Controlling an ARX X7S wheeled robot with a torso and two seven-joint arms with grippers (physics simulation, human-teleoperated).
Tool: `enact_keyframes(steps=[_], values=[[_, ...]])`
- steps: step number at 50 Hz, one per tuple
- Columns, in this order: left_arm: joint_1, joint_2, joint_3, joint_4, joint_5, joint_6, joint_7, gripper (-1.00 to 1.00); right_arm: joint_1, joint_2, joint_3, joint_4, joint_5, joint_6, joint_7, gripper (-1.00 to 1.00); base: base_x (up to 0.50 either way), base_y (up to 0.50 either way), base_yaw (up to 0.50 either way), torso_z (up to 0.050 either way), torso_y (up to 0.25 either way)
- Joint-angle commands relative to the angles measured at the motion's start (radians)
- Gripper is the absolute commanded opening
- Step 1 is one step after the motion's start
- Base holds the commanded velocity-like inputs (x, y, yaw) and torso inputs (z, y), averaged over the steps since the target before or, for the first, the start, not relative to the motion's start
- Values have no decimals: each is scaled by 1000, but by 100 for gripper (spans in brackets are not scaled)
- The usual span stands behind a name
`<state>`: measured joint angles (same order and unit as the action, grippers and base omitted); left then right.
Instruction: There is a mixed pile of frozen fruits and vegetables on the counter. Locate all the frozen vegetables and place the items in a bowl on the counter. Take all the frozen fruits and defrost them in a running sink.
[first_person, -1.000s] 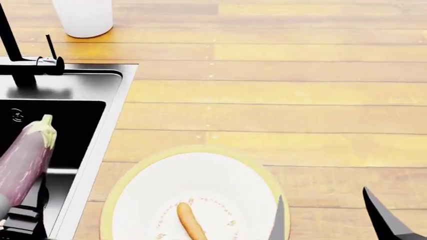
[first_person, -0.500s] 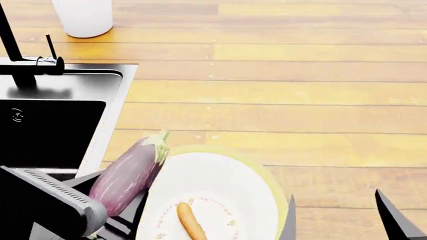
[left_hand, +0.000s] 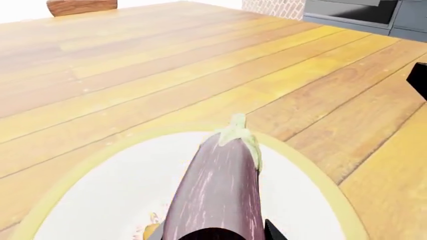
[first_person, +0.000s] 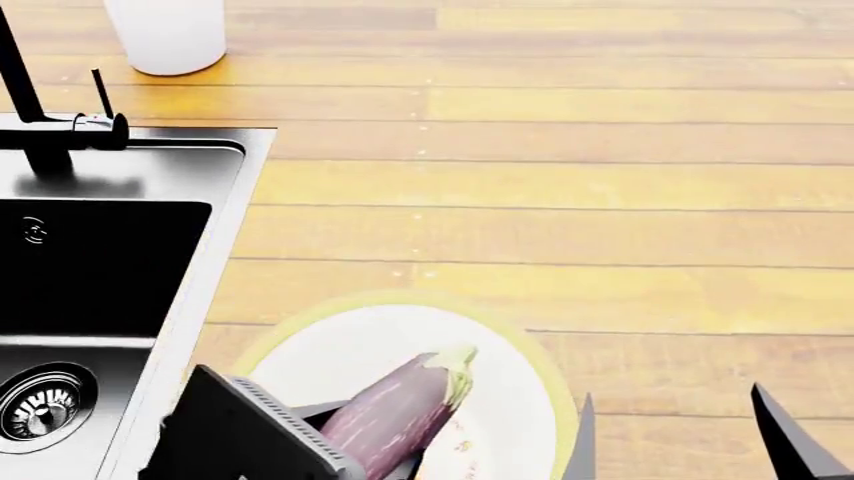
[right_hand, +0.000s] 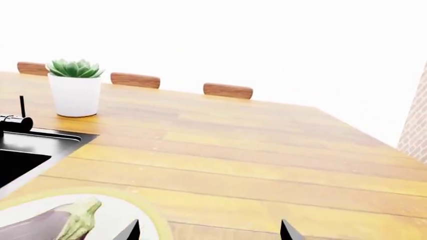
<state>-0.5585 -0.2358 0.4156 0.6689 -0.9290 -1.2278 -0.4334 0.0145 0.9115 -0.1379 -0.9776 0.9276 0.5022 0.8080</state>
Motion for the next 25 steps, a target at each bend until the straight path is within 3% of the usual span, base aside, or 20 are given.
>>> enact_keyframes(steps=[1,3,4,15,25], values=[[-4,32,31,-55,52,61,52,-100,-4,-17,30,5,-9,-11,-19,100,0,0,0,0,0],[-6,32,26,-51,42,55,49,-100,-5,-16,30,6,-9,-11,-18,100,0,0,0,0,0],[-9,32,23,-50,38,52,47,100,-3,-16,28,7,-9,-10,-18,100,0,0,0,0,0],[-37,29,-39,52,-10,-19,-67,100,-3,-18,20,18,-9,-13,-21,100,0,0,0,0,0],[-113,28,-233,157,-213,-137,-218,100,7,-20,5,15,-11,-8,-19,100,0,0,0,0,0]])
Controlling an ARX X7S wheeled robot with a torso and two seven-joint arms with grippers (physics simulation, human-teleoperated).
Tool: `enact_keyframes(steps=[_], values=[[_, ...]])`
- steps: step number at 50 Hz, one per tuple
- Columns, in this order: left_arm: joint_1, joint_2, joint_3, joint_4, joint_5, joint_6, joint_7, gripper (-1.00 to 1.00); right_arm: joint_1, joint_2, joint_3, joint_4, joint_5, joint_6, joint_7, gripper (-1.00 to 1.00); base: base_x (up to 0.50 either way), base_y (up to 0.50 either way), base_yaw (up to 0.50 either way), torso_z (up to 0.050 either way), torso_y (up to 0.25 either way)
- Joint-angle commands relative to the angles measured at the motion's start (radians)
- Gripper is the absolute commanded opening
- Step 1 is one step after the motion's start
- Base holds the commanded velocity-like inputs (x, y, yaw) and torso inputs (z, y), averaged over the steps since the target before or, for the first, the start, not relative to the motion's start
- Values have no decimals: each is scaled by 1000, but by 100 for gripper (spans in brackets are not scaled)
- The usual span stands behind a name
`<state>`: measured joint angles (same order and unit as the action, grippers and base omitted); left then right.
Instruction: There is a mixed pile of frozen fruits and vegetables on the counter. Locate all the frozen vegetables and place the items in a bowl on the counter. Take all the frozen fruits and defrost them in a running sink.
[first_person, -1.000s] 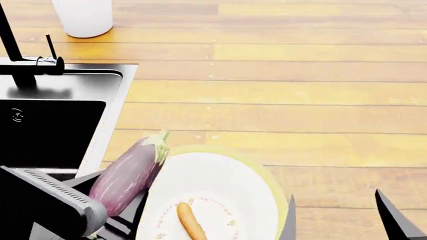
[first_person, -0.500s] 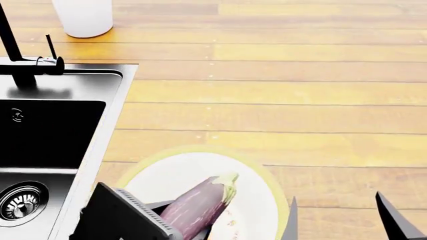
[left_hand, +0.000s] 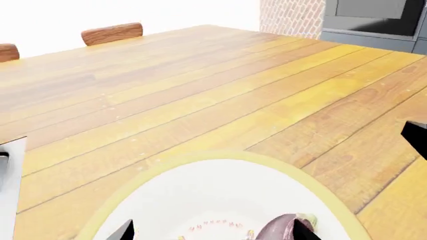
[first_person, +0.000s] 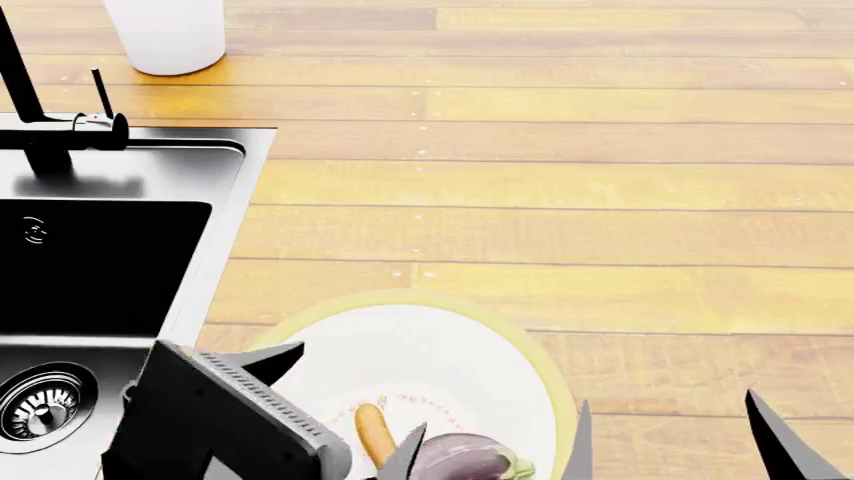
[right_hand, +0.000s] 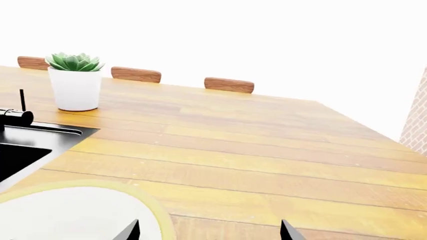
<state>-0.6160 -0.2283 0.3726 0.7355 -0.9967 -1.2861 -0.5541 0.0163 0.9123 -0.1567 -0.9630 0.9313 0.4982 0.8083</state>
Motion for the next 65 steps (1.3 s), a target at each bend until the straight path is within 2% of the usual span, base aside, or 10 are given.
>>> enact_keyframes(steps=[1,6,9,13,19,26,39,65], values=[[-57,12,-216,97,-166,-83,-108,100,5,-21,24,0,-16,-6,-20,100,0,0,0,0,0],[-35,-53,-333,122,-231,-62,-132,100,3,-15,34,-13,-16,-14,-12,100,0,0,0,0,0],[16,-103,-397,144,-226,-13,-100,100,0,-7,41,-31,-25,-19,-6,100,0,0,0,0,0],[65,-144,-484,151,-257,15,-116,100,-3,1,52,-42,-19,-25,7,100,0,0,0,0,0],[275,-203,-547,205,-42,175,-11,100,-11,20,75,-52,12,-43,18,100,0,0,0,0,0],[370,-226,-575,191,43,249,24,100,17,9,61,-48,2,-52,9,100,0,0,0,0,0],[391,-255,-637,207,20,262,1,100,23,26,36,-52,-44,-25,53,100,0,23,0,0,0],[373,-279,-651,220,-25,268,-33,100,42,46,-8,-55,-52,-48,66,100,29,500,0,0,0]])
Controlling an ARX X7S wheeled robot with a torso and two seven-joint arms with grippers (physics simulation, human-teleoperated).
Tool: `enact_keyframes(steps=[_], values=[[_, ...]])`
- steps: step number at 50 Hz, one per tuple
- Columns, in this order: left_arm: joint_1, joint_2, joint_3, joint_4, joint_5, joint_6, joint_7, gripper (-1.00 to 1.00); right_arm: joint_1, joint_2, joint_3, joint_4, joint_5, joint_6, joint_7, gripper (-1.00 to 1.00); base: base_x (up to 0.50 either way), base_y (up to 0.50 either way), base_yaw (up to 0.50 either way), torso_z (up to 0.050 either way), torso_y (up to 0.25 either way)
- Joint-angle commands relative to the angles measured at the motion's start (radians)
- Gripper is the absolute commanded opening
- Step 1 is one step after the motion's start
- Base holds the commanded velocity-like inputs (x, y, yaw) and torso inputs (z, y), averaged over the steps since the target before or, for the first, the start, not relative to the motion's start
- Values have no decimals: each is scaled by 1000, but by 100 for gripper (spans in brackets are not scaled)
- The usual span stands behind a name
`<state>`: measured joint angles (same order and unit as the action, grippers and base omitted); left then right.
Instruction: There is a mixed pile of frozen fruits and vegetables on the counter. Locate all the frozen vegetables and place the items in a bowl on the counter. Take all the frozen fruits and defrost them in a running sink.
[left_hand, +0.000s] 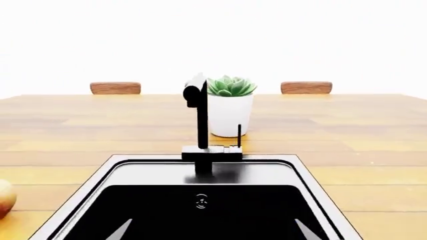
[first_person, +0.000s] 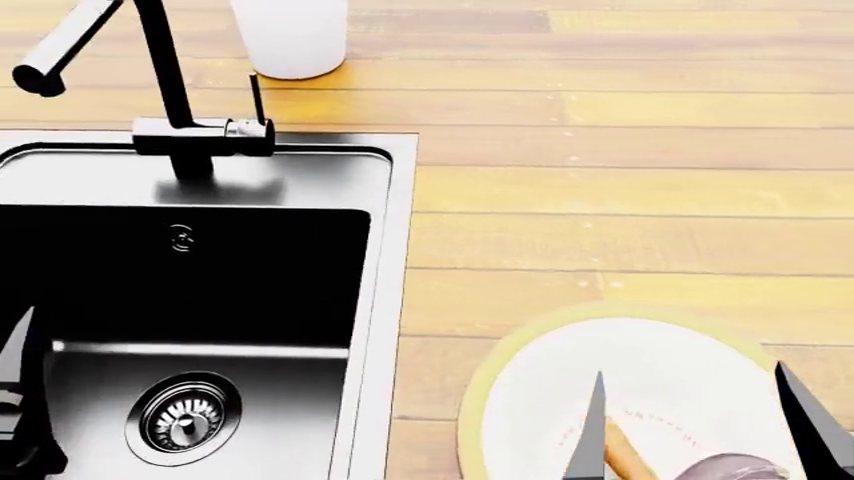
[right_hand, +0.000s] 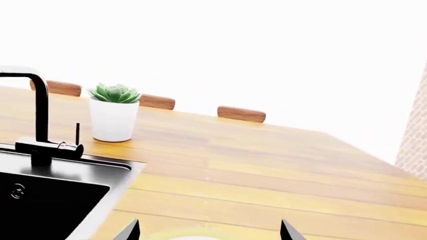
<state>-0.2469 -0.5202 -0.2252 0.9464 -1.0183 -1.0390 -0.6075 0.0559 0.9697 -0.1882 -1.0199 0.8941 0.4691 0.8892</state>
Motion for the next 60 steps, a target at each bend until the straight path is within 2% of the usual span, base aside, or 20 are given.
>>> enact_keyframes(steps=[1,5,14,26,30,34,60], values=[[6,11,-57,10,-8,21,19,100,2,-10,24,1,-14,-21,-13,100,27,500,0,0,0],[13,-1,-84,18,-39,19,7,100,2,-8,20,0,-15,-24,-8,100,26,500,0,0,0],[23,-4,-68,2,-5,38,18,100,-3,-25,20,28,-11,-65,-16,100,27,500,0,0,0],[20,-24,-100,0,-43,38,-3,100,7,-18,-5,24,-21,-36,2,100,27,500,0,0,0],[18,-17,-71,-5,-21,41,0,100,6,-11,-3,21,-19,-36,8,100,30,500,0,0,0],[27,-27,-96,-1,-52,41,-5,100,7,-11,-6,22,-22,-38,9,100,27,500,0,0,0],[30,-42,-84,2,-55,57,-17,100,9,-8,-28,26,-33,-55,12,100,46,500,0,0,0]])
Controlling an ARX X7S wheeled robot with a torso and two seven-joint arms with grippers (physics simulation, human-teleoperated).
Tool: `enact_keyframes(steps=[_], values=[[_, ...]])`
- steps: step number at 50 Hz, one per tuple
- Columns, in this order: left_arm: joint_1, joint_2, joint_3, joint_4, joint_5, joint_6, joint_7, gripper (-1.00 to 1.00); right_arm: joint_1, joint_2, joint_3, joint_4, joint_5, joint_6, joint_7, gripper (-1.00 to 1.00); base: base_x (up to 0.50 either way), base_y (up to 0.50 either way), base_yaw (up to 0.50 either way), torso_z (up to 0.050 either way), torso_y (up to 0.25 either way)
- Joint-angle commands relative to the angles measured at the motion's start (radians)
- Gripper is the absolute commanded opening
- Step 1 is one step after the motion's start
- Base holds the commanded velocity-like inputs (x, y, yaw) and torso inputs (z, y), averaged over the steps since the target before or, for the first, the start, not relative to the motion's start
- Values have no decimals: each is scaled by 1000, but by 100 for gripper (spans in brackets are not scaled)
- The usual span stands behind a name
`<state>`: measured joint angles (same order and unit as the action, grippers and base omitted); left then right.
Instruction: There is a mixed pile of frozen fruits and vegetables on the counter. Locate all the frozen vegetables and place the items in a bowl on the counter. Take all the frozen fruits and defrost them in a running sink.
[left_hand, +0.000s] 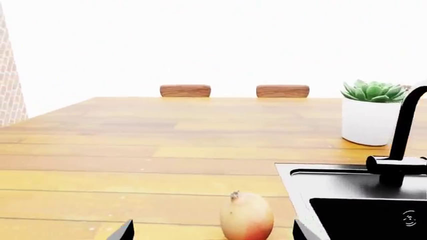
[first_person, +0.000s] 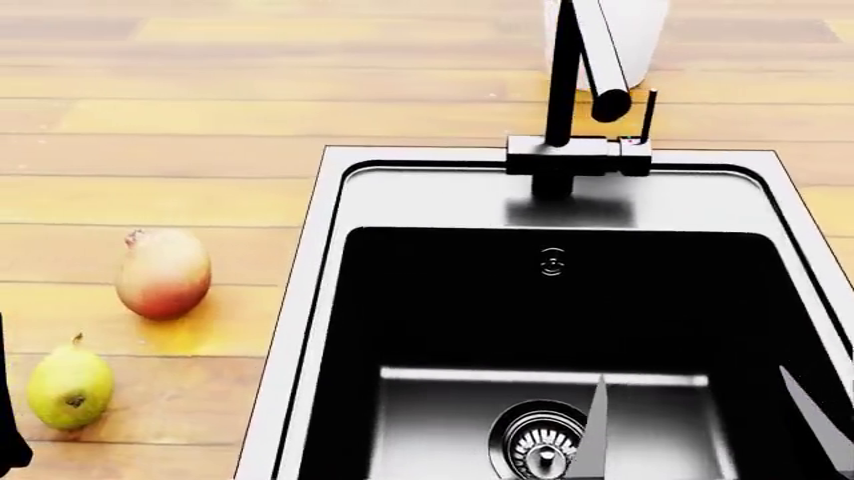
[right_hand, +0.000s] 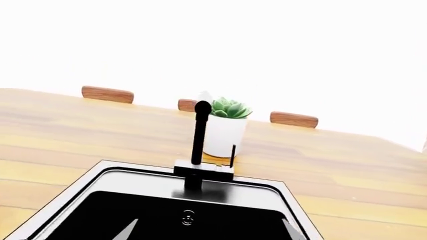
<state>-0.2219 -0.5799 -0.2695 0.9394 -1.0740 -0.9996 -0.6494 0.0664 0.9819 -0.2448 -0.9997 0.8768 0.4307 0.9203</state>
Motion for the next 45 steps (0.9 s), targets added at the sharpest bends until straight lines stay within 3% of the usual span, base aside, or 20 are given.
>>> enact_keyframes(steps=[1,19,33,39,42,45], values=[[3,19,-36,9,1,17,23,100,-2,-21,28,5,-16,-17,-19,100,0,500,0,0,0],[-6,13,-8,15,-14,15,7,100,-3,-19,12,11,-33,-25,-17,100,159,487,0,0,0],[-24,18,53,46,-72,-22,-35,100,-4,-3,27,14,-7,-33,0,100,208,99,0,0,1],[-37,56,152,100,-156,-78,-142,100,-13,3,37,20,3,-45,3,100,0,0,0,0,0],[-75,-26,296,107,-213,37,-262,100,-9,-3,29,25,2,-44,-2,100,0,0,0,0,0],[-99,-84,433,107,-197,131,-307,100,-12,-2,30,25,3,-48,-2,100,0,0,0,0,0]])
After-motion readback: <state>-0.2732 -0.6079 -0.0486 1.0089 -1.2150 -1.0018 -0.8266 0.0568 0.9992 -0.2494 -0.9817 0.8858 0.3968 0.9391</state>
